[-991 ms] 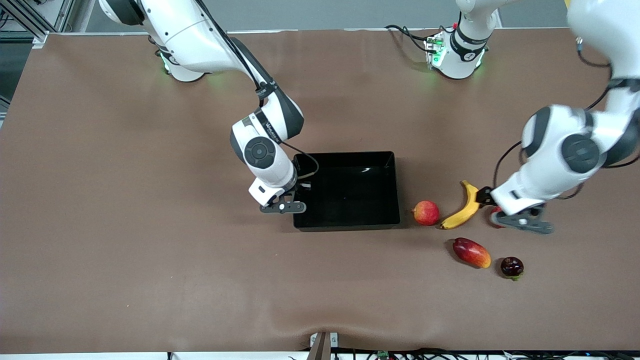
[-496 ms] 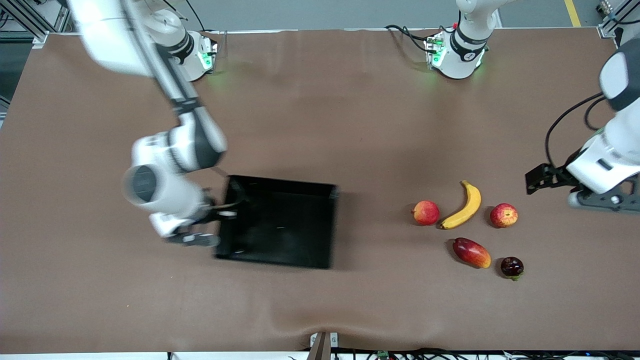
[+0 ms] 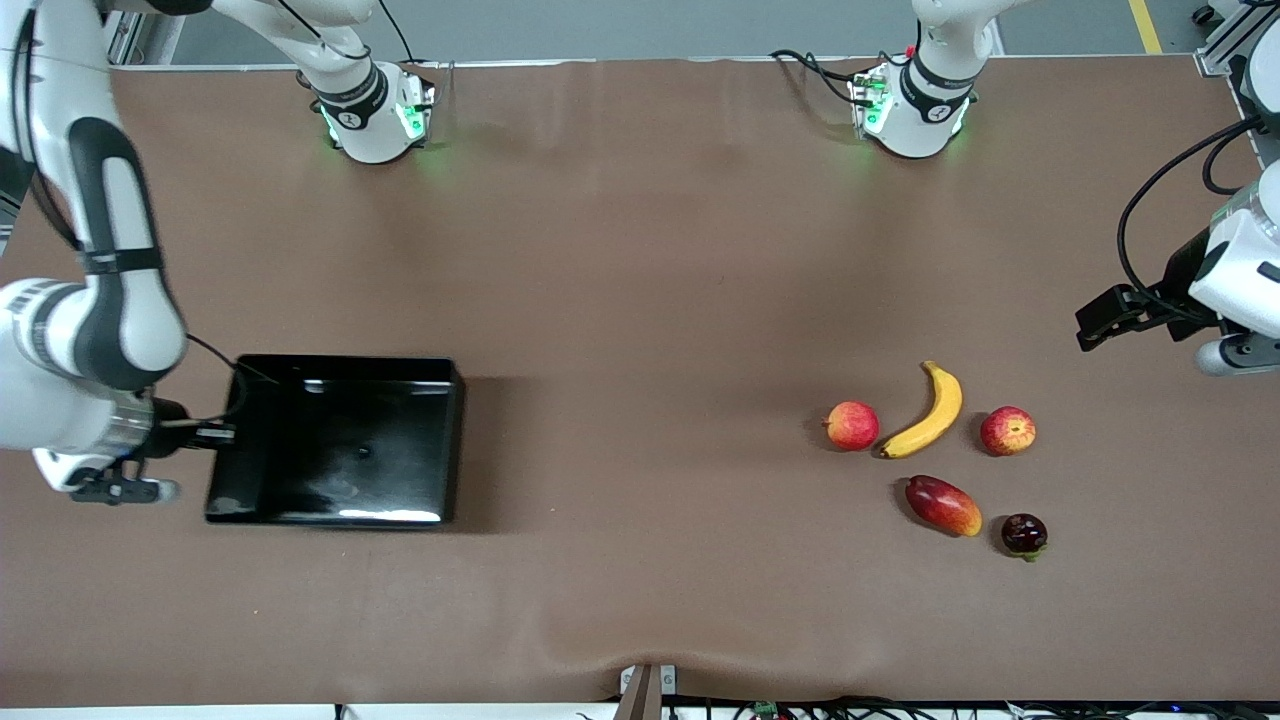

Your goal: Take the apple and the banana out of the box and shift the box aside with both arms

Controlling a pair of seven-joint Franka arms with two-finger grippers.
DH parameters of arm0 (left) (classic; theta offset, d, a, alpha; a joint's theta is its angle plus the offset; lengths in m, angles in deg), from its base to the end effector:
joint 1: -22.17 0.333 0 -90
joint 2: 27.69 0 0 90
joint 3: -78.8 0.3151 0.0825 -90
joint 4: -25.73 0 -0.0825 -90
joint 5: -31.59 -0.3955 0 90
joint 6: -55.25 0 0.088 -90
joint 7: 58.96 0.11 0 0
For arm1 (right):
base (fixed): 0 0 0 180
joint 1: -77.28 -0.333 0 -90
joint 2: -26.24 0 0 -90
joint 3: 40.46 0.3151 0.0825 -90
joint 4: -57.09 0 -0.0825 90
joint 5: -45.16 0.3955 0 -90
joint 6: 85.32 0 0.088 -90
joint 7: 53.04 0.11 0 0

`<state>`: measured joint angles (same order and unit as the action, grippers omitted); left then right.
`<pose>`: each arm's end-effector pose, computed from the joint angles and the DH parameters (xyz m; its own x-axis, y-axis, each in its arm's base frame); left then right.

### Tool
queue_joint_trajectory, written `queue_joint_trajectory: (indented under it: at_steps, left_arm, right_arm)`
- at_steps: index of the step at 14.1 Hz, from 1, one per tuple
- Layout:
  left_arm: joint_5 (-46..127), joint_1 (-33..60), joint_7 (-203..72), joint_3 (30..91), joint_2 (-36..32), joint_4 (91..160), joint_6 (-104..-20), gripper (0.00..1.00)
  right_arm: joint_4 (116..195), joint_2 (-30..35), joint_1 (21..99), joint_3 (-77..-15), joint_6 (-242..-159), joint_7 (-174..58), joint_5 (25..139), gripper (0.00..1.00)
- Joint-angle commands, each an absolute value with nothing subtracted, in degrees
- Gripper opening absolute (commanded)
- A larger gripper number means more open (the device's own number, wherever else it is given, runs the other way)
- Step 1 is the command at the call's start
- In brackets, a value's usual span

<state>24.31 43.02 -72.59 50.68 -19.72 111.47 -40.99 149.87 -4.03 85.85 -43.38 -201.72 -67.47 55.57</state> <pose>0.6131 -0.0457 0.5938 0.9918 0.1049 0.0731 0.1084 -0.9931 -0.0455 0.6710 -0.1215 0.2985 0.9961 -0.0270 -0.0841 -0.0396 -0.9876 -0.1519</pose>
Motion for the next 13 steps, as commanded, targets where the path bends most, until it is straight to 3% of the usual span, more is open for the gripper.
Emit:
queue_joint_trajectory:
  at_steps: [1,7,8,9,10,11,13]
  left_arm:
    - [25.5,43.3,-73.7,50.6,-20.7,111.1,-39.4,1.0]
    - [25.5,43.4,-72.8,50.8,-23.5,110.4,-35.0,1.0]
    - [25.6,43.4,-72.1,50.9,-24.7,110.5,-33.6,1.0]
    - [25.6,43.4,-72.1,50.9,-25.7,110.8,-33.4,1.0]
    - [25.7,42.7,-71.9,51.7,-26.6,111.2,-33.3,1.0]
    - [26.1,40.6,-71.4,53.8,-27.2,111.8,-33.3,1.0]
    - [27.5,30.3,-71.3,64.5,-29.4,114.0,-32.8,1.0]
  right_arm:
    - [150.9,-3.4,90.3,-41.7,-202.0,-71.7,55.7,0.0]
    - [150.9,-8.1,93.2,-41.8,-208.4,-73.9,55.6,0.03]
    - [150.8,-8.3,93.6,-41.8,-208.7,-73.5,55.6,0.2]
    - [150.7,-8.3,93.6,-41.8,-208.6,-73.1,55.7,0.64]
    - [150.3,-8.2,93.7,-41.8,-208.5,-73.0,55.8,1.0]
    - [149.5,-7.9,93.6,-41.8,-208.1,-73.1,55.7,1.0]
    - [146.9,-6.8,92.8,-42.0,-207.8,-72.9,54.9,1.0]
